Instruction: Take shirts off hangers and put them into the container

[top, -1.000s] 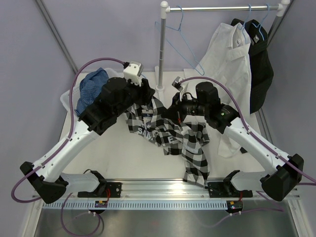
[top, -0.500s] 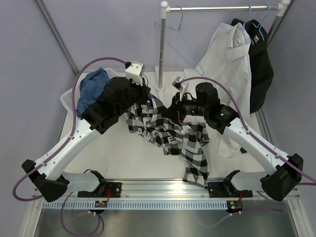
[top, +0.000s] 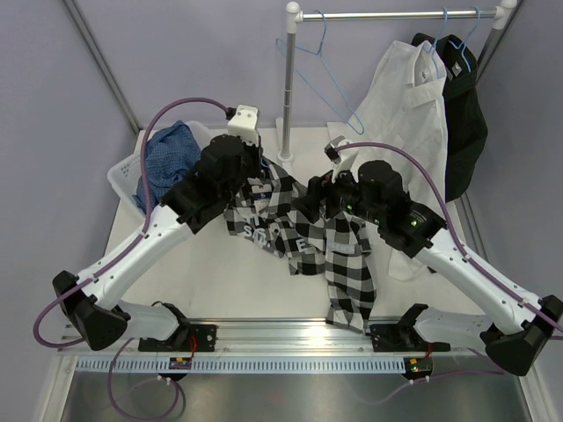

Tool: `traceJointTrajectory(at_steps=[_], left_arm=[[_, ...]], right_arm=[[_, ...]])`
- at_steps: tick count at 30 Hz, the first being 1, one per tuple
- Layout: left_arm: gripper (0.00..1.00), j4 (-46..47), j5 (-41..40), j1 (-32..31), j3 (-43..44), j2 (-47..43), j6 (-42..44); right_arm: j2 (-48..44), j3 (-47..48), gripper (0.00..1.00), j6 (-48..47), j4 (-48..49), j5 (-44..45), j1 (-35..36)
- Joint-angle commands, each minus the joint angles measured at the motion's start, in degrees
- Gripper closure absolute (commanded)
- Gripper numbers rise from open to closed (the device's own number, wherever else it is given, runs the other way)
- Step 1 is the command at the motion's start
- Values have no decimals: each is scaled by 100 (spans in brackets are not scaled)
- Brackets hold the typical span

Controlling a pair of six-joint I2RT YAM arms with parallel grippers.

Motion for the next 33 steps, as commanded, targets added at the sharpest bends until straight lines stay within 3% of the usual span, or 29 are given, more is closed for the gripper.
traceJointTrajectory(at_steps=[1, 9, 18, 24, 29, 32, 33], left_arm=[[100, 547, -881, -25, 124, 115, -4], [100, 547, -1181, -52, -95, 133, -153], [100, 539, -1172, -78, -306, -87, -171], [100, 547, -1225, -69, -412, -175, -144], [100, 539, -1278, -69, -464, -236, -109], [100, 539, -1304, -69, -491, -236, -100], [100, 530, -1304, -69, -491, -245, -100]], right_arm=[[-329, 309, 22, 210, 39, 1326, 284], [-66, 643, 21, 869, -269, 2637, 926], [1348, 1188, 21, 1792, -251, 3666, 1533], [1868, 1566, 22, 2188, -242, 4061, 1577], [2220, 1690, 30, 2364, -199, 4309, 1577], [2299, 1654, 44, 2443, -216, 4405, 1577], [2316, 1646, 53, 2452, -216, 4458, 1577]])
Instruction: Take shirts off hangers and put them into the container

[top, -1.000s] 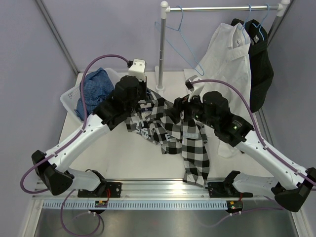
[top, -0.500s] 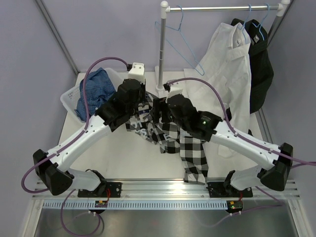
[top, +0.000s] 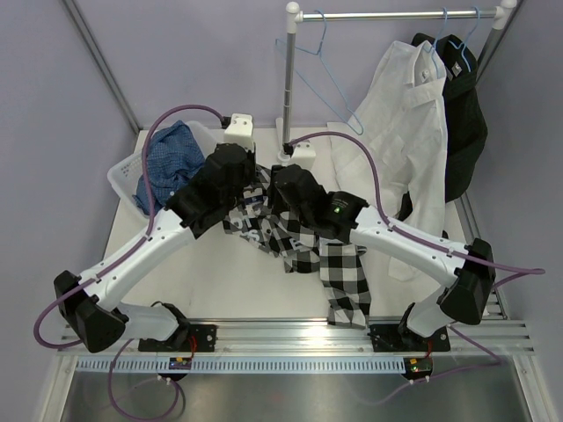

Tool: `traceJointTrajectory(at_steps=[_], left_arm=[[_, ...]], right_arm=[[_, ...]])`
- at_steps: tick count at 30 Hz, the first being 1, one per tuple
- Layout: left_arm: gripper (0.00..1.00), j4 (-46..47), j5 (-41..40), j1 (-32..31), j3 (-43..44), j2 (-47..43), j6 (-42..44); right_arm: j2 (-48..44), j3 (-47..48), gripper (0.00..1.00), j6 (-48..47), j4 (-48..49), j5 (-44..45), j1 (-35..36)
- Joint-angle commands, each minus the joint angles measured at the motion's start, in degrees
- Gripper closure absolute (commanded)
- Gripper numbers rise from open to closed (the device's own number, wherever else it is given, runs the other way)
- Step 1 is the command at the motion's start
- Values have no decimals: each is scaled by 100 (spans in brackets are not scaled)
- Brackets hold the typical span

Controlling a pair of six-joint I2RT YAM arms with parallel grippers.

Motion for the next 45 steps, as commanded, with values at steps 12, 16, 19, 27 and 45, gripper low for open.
traceJointTrajectory(at_steps=[12, 16, 19, 27, 45], left_arm=[[100, 405, -248, -26, -58, -348, 200], [100, 405, -257, -26, -93, -410, 270], [100, 344, -231, -26, -120, -498, 271], [100, 177, -187, -26, -330, -1121, 147], [100, 308, 1200, -8, -551, -1447, -503]], right_arm=[[-1000, -686, 100, 282, -343, 1029, -317], [-1643, -1143, 100, 133, -527, 925, -738], [-2197, -1556, 100, -69, -641, 819, -1020], [-3102, -1952, 100, -492, -1134, 538, -1372], [-3472, -2963, 94, -878, -879, -1941, -1373]])
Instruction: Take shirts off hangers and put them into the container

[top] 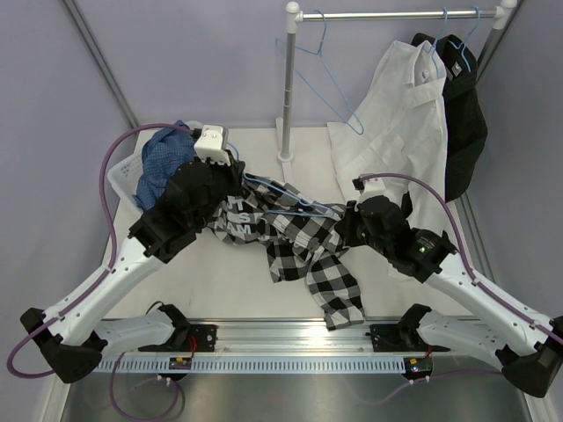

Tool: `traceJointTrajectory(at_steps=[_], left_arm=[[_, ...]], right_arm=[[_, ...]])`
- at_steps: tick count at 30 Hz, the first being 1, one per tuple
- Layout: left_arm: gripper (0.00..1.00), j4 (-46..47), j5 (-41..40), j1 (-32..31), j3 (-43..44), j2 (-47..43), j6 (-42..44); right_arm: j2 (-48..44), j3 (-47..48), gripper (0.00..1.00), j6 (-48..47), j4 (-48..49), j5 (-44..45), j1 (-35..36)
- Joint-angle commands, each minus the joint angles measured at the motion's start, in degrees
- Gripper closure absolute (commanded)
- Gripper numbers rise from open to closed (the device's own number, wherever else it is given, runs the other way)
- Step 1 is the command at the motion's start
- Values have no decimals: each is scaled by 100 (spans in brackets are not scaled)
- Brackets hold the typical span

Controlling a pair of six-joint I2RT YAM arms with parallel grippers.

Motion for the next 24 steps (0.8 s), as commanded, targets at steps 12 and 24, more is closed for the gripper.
traceJointTrajectory(at_steps=[12, 24], left_arm=[[100, 387, 1673, 42, 48, 368, -230], [100, 361, 1963, -19, 75, 518, -292]], right_arm=[[-1035, 1232, 29, -810, -1426, 281, -85], [167, 1488, 23, -1769, -241, -2628, -76]])
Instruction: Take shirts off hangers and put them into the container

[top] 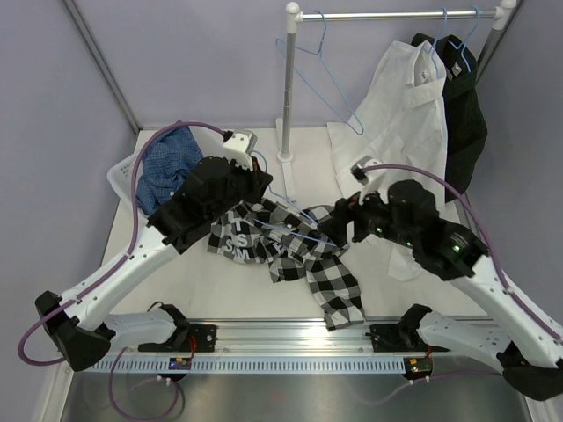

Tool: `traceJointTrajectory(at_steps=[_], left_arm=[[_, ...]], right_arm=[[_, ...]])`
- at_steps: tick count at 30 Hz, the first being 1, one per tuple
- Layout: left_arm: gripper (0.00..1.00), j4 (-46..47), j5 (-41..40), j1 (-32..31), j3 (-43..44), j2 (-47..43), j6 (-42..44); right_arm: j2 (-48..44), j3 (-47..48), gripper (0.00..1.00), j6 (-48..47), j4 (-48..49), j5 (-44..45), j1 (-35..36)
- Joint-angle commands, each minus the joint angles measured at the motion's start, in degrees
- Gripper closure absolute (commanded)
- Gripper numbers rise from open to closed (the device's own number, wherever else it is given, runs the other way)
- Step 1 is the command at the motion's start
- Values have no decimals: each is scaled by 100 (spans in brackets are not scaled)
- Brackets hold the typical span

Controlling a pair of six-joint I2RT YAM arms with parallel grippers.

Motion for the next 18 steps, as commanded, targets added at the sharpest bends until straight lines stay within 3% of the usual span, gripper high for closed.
traceJointTrajectory(at_steps=[1, 6, 9, 18], left_arm=[[100, 328, 123, -41, 83, -43, 25], [100, 319, 88, -59, 75, -8, 52], [100, 328, 105, -59, 75, 1, 69], [100, 337, 131, -59, 75, -52, 61]], right_arm=[[550, 11, 22, -421, 428, -860, -15], [1042, 107, 25, -500, 614, -1106, 20], [1210, 116, 32, -491, 754, -1159, 107], [1438, 63, 77, -474, 948, -1001, 178]])
